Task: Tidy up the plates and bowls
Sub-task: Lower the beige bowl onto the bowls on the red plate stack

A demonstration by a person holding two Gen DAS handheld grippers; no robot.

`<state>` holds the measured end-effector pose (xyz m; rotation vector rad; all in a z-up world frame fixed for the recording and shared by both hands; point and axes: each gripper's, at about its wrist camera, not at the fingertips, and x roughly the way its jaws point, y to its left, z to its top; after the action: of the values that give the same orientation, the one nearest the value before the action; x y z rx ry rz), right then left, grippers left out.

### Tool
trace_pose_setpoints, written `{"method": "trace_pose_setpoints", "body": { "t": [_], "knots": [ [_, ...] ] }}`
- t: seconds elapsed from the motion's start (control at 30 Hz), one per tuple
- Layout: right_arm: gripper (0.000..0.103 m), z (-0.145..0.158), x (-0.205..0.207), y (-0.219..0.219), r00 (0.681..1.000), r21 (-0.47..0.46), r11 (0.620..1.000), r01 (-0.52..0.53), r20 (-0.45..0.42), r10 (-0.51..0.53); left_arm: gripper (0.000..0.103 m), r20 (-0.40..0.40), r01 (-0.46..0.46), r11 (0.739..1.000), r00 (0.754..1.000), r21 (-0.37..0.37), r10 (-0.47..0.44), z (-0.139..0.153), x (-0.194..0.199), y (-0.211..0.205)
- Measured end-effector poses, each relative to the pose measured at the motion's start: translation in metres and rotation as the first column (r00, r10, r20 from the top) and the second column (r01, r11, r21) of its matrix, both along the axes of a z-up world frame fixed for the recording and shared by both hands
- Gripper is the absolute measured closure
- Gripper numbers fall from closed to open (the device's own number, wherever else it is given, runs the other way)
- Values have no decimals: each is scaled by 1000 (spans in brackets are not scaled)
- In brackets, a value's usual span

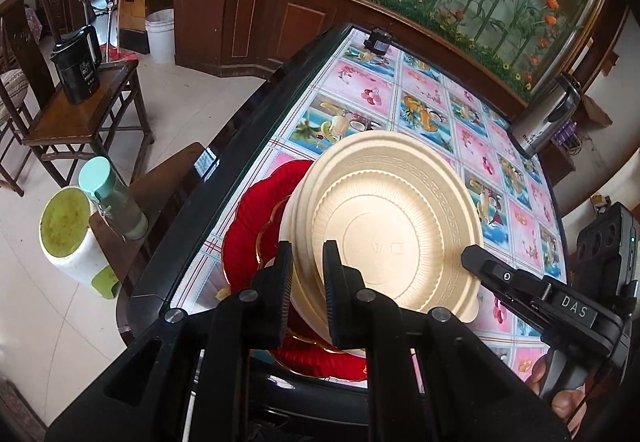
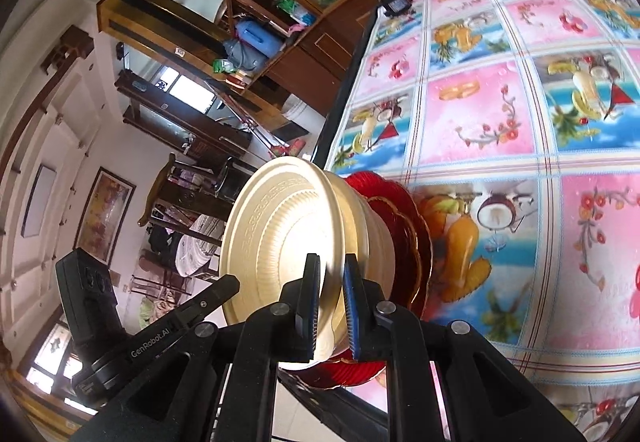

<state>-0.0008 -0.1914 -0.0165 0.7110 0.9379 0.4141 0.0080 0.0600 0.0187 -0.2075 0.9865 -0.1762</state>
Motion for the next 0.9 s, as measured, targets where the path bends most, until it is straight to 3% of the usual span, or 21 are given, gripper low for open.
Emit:
{"method": "trace_pose_setpoints", "body": {
  "t": [0.3,0.4,0.53,0.9],
  "knots": [
    [89,-2,3,4,1000,12,1000,-5,-16,6,92,-32,-1,1000,999,-4,1,-5,1,6],
    [89,-4,4,5,1000,2,1000,-5,-18,5,92,-43,3,1000,999,23,-2,-8,2,2],
    [89,-8,6,7,1000,-4,1000,-7,-28,7,83,-62,10,999,998,30,-8,-13,4,-1],
    [89,-7,7,9,1000,-35,999,-5,-12,5,83,-63,14,997,998,76,-10,-15,3,-5]
  ]
}}
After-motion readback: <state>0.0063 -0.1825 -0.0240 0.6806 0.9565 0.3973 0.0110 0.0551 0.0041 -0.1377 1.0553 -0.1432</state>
